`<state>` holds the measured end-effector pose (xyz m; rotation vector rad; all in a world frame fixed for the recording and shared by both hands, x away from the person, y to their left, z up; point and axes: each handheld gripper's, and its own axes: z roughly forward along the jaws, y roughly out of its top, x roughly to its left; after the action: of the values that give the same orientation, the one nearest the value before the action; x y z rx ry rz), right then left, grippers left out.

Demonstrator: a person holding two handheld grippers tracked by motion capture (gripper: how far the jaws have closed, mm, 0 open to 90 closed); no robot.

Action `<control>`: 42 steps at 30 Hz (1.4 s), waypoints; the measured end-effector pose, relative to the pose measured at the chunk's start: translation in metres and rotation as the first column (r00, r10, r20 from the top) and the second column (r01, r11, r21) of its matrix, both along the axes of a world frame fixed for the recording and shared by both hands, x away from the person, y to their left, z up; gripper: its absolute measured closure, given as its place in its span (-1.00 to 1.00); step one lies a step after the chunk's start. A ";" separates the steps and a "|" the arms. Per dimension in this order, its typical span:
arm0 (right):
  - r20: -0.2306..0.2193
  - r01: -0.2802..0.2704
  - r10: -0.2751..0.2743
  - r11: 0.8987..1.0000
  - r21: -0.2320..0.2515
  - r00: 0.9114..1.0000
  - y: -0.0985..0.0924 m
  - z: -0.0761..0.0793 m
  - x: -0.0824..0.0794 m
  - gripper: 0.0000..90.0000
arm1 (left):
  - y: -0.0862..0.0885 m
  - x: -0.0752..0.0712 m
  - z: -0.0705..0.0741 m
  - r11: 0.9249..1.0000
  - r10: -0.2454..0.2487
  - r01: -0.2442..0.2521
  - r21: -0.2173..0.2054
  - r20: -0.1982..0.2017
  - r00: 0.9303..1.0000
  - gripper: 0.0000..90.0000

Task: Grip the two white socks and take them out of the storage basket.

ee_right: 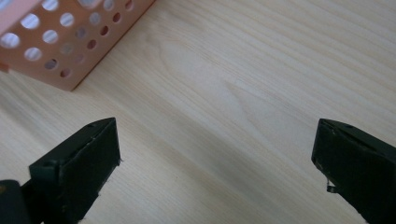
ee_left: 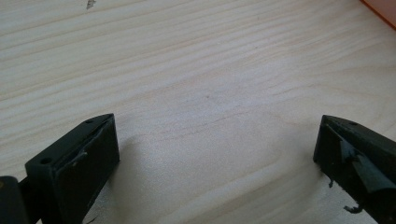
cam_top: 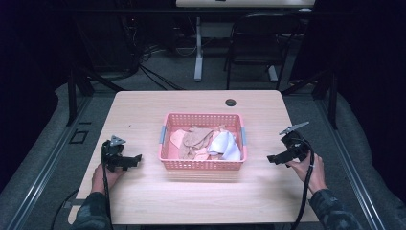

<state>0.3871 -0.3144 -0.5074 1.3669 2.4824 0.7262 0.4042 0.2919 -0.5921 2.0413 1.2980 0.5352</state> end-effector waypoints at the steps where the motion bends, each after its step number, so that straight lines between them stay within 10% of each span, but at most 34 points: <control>1: -0.002 -0.003 0.003 1.000 0.004 1.000 0.001 0.002 0.000 -0.99 | 0.000 0.000 0.000 1.000 0.000 0.000 0.000 0.000 1.000 -1.00; 42: -0.012 -0.218 0.218 0.976 0.004 0.976 0.117 0.064 0.039 -0.91 | 0.000 -0.001 0.000 1.000 0.004 -0.004 0.000 -0.001 1.000 -1.00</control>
<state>0.4264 -0.1974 -0.4431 1.1122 2.6705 0.7662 0.4035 0.2915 -0.5920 2.0396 1.3025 0.5354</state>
